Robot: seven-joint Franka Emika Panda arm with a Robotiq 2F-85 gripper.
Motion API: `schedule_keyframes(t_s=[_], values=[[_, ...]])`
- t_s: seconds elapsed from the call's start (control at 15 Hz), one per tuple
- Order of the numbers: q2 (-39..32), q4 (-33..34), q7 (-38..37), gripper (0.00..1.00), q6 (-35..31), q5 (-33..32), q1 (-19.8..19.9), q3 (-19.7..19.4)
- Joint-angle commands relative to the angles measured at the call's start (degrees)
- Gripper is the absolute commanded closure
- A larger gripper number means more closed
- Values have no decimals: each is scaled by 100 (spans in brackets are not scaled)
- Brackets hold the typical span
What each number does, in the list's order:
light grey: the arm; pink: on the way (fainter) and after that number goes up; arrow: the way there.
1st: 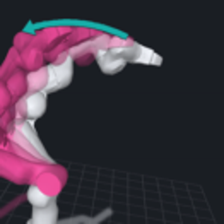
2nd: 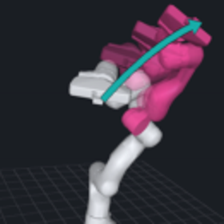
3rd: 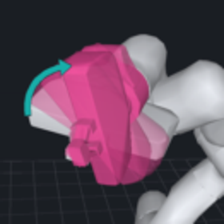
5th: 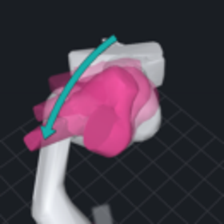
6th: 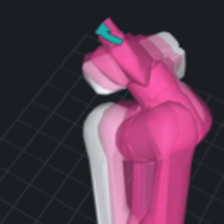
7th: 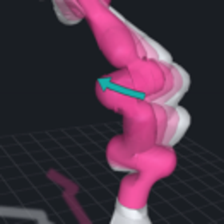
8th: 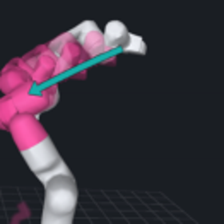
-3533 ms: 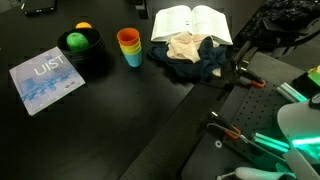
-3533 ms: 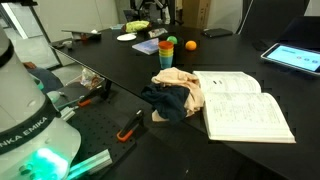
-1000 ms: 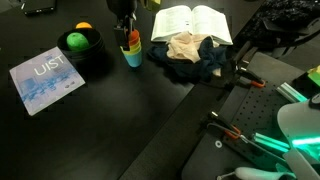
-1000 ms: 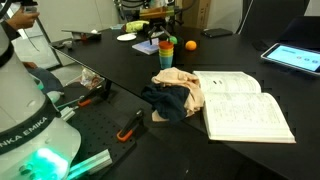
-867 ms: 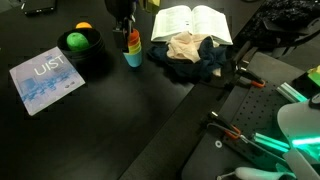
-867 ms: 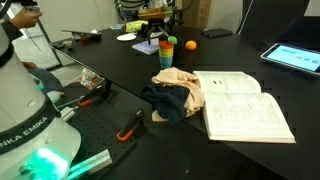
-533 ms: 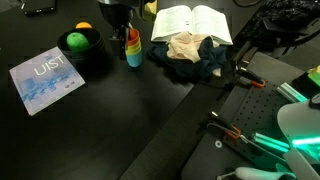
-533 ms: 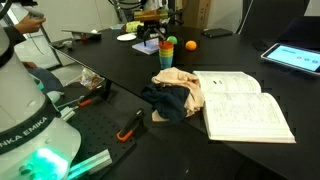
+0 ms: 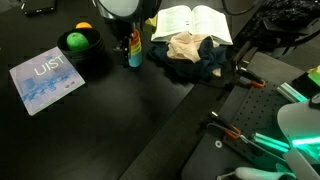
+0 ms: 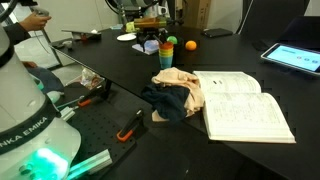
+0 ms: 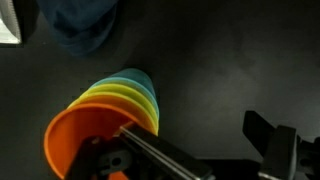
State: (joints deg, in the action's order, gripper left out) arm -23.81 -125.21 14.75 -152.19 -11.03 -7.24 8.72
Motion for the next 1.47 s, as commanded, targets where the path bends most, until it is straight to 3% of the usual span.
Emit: schedule_keyframes(t_s=[0.0,1.13,1.2,1.27,1.33,1.4], values=[[-8,19,6,0,12,7,0,0],[-6,23,1,0,4,12,-4,2],[-5,13,7,12,-11,15,1,5],[-11,17,-1,1,13,7,-6,0],[-12,14,-1,10,13,7,-5,0],[-13,14,-1,12,13,7,-4,-1]])
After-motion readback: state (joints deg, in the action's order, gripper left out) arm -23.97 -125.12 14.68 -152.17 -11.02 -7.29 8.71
